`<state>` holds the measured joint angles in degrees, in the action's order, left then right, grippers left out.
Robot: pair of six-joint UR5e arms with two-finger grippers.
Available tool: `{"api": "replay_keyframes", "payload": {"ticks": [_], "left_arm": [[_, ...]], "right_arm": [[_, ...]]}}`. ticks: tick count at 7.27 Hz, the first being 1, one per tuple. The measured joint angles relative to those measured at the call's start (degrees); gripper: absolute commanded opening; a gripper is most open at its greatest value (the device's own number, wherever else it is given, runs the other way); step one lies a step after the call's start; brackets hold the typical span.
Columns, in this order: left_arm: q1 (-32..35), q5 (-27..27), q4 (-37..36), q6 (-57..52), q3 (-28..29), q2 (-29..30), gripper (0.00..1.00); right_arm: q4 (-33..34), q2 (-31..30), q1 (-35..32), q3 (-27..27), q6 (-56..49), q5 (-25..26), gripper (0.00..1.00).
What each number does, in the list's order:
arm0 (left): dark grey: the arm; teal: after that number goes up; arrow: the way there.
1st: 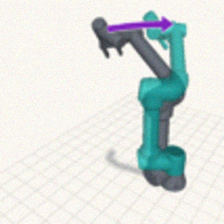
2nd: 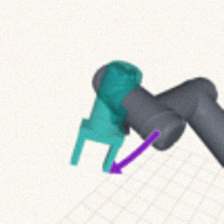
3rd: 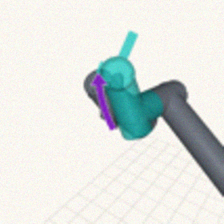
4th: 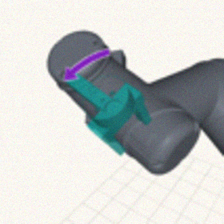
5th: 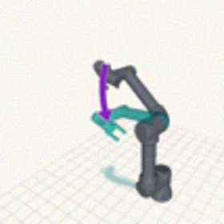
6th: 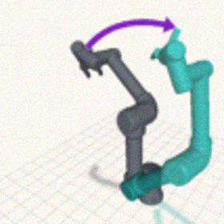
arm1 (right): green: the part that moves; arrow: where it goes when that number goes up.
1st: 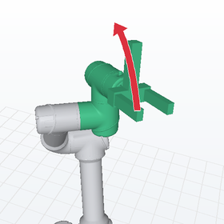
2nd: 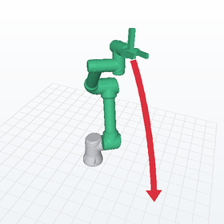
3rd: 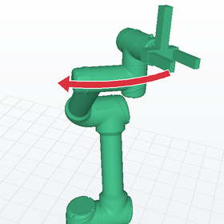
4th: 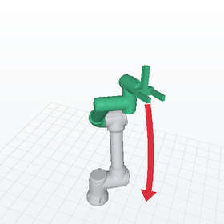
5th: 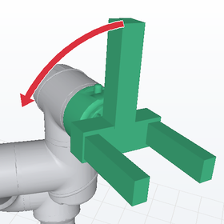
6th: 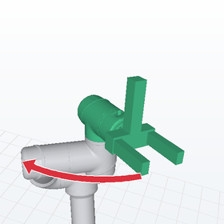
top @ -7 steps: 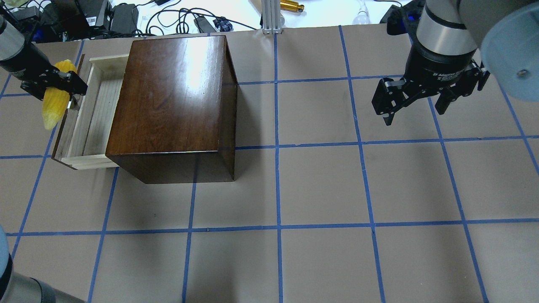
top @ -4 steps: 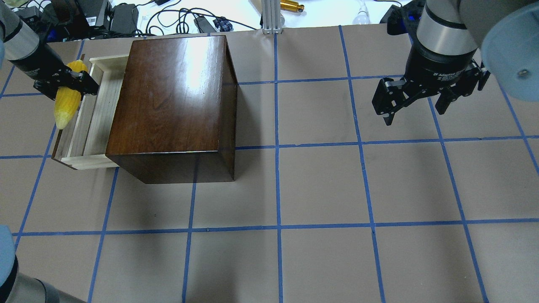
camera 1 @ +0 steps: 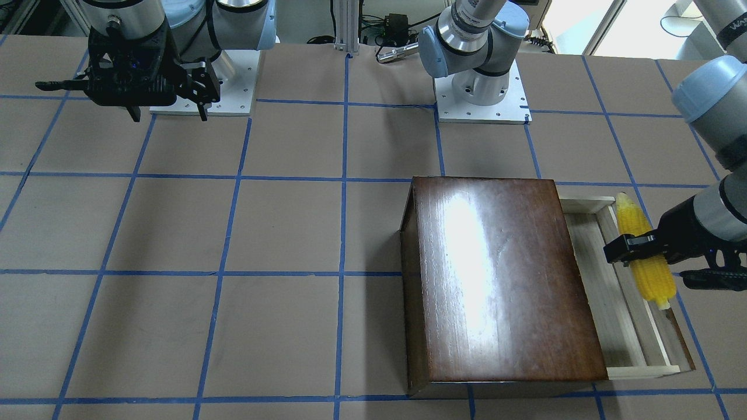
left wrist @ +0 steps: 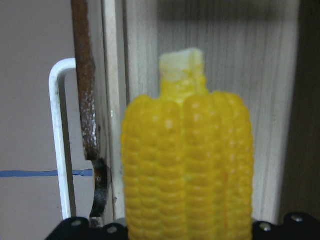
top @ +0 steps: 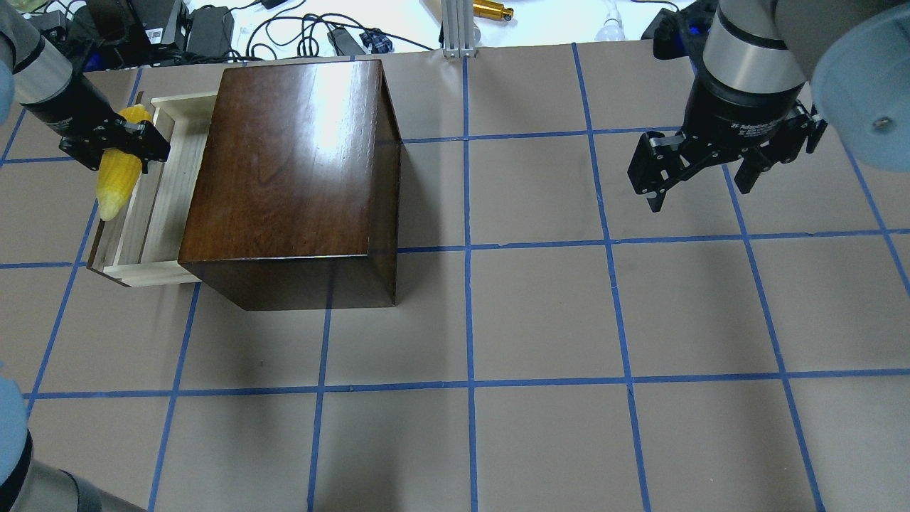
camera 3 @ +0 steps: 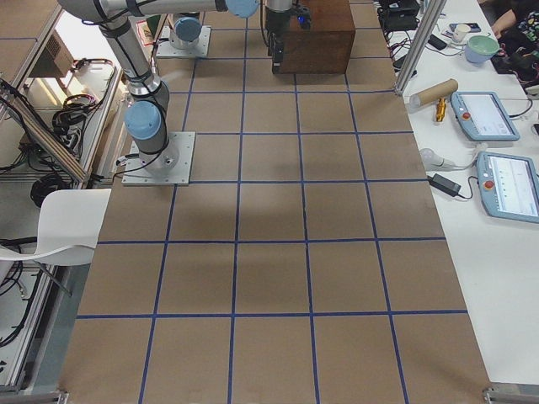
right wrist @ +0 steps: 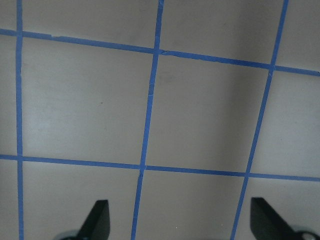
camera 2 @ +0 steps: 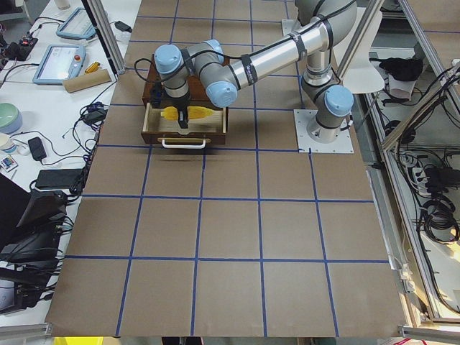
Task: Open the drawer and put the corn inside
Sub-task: 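Carry the corn with the left gripper over the open drawer, then lower the corn into the drawer and open the left gripper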
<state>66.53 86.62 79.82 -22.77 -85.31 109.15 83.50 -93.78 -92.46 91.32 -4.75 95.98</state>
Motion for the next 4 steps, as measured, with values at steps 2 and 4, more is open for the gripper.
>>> {"api": "replay_keyframes", "payload": {"ticks": [2,4], "left_arm": [[0.0,0.2,0.0,-0.1,0.0,-0.1,1.0],[0.0,0.3,0.0,-0.1,0.0,-0.2,1.0]], "right_arm": [[0.0,0.0,0.0,0.0,0.0,0.1,1.0],[0.0,0.0,0.0,0.0,-0.1,0.1,1.0]]}}
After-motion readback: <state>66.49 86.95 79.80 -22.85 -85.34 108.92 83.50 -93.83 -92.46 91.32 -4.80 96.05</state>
